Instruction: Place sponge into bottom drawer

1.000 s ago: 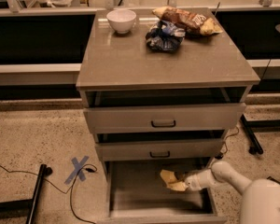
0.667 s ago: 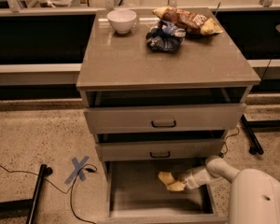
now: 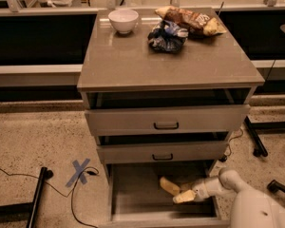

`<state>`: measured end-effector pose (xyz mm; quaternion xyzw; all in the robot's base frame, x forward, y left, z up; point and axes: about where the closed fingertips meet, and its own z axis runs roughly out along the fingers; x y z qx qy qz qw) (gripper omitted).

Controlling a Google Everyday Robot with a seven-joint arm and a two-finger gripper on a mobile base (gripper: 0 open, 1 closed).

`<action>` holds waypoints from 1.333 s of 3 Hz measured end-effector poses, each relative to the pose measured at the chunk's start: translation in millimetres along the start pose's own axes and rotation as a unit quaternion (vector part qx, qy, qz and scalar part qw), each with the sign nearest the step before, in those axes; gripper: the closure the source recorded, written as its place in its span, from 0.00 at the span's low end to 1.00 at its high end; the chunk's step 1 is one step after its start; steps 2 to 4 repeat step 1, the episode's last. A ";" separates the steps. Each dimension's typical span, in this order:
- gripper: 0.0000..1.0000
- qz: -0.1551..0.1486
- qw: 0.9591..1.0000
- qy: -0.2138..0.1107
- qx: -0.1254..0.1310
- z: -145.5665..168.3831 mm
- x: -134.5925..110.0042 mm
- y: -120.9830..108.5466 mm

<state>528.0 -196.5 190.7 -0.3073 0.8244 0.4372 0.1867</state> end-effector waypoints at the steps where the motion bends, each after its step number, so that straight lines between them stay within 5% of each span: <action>1: 0.00 0.002 0.999 -0.019 -0.026 -6.9 -3.5 -0.6; 4: 0.00 0.002 0.999 -0.019 -0.026 -6.9 -3.5 -0.6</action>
Offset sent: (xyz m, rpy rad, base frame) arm 0.0000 0.0000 0.0000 0.0000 0.0000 0.0000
